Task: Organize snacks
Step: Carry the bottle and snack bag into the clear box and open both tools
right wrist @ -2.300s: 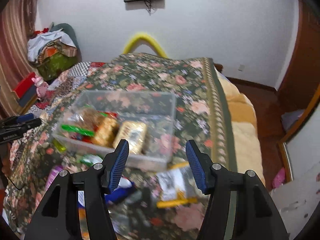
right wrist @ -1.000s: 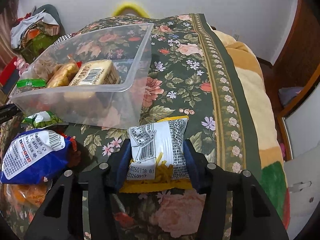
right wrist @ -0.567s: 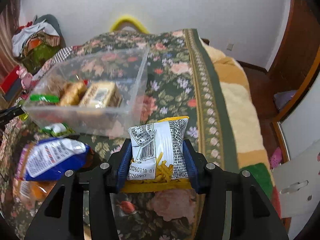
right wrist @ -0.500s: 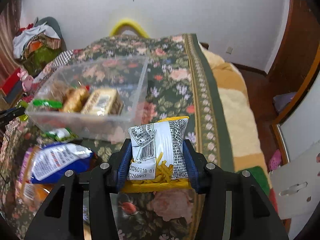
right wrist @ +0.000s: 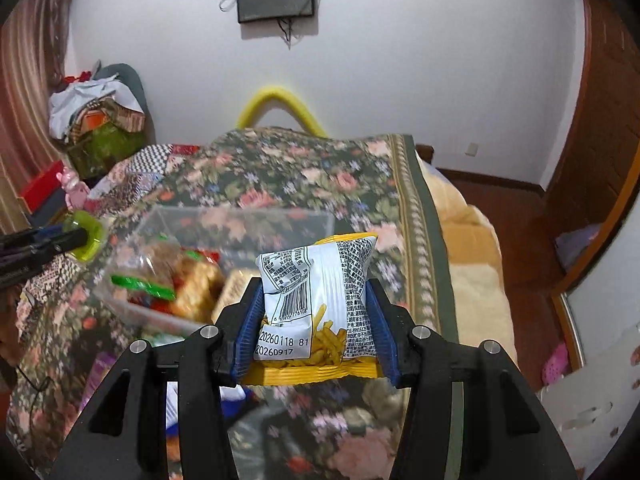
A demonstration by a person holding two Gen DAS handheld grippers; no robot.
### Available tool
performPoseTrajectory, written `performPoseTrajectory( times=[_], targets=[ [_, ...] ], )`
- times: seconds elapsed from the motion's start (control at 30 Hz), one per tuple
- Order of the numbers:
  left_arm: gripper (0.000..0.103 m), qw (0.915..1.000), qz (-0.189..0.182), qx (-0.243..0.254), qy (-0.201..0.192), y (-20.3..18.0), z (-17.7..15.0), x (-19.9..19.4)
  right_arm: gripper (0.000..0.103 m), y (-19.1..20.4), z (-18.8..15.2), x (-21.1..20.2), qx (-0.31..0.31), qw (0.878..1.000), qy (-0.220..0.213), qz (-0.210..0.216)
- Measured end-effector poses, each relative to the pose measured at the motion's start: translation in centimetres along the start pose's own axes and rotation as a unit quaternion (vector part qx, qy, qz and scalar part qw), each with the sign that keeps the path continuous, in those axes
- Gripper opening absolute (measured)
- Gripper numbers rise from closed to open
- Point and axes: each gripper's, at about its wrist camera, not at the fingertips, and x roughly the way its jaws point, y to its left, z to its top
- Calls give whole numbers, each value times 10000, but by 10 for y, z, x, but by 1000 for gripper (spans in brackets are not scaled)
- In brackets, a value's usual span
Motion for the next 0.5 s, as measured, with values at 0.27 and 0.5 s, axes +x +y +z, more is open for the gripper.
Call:
performPoseTrajectory(
  times=[0.27,0.5],
  targets=[
    [45,9998,-144,26,158,-15,16,34,47,24,18,33,-63,9994,83,338],
    [45,9990,-211,-7,383,-16,22,72,47,35,25,73,-64,9980,413,467]
  ],
)
